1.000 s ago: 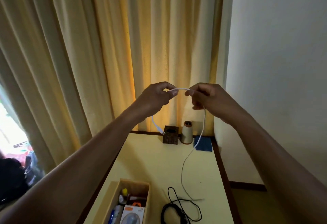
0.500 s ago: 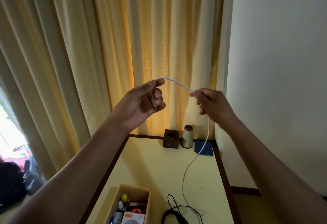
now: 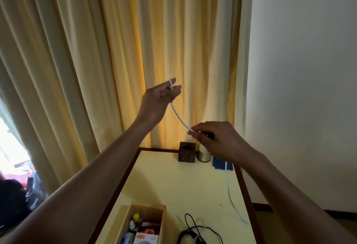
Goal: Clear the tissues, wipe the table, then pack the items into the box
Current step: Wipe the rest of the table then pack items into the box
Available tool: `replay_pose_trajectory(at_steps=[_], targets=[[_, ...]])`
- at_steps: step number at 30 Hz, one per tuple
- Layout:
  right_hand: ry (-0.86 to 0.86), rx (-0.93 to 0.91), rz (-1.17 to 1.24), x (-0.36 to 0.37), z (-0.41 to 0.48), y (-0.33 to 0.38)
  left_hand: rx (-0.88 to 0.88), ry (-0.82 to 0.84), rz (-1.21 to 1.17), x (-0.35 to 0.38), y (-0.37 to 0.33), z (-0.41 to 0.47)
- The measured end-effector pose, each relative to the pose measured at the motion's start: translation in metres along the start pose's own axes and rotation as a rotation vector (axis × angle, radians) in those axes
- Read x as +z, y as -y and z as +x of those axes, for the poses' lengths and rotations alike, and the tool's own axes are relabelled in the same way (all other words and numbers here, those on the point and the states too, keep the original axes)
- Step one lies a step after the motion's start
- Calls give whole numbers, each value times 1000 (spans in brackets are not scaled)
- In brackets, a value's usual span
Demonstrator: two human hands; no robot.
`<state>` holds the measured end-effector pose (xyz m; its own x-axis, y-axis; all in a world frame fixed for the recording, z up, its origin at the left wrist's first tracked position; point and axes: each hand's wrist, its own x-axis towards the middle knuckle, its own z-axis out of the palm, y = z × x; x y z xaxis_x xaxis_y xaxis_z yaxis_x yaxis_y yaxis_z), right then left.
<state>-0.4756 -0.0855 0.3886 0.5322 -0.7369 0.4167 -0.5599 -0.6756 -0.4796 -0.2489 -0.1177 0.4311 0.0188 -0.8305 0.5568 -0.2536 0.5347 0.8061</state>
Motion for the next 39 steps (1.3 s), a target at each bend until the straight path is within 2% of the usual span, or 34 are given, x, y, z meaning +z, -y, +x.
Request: replay_pose_trajectory(at_steps=[2,5,9,15,22,28,30,33,39], targets=[[-65,-20,-12,-11,6,3,13,108,232,8,8,-4],[-214,-38,-59,-26,18,1,-62,275,300,11,14,-12],[-285,-9,-57,-41,26,-6,-142,462,174,10,9,-25],[-310,93,120,-47,25,-10,-235,636,-188,4,-5,-39],[-193,163,416,-19,9,-35,-226,614,-558,6,0,-42],[-115,242,433,39,0,-48,-303,356,-883,12,-3,-33],[-96,251,432,59,-2,-49,-280,265,-917,10,-3,-27],[-63,242,405,75,2,-41,-226,158,-752,10,-1,-20],[-28,44,128,63,28,-1,-62,65,16,-8,17,-10]])
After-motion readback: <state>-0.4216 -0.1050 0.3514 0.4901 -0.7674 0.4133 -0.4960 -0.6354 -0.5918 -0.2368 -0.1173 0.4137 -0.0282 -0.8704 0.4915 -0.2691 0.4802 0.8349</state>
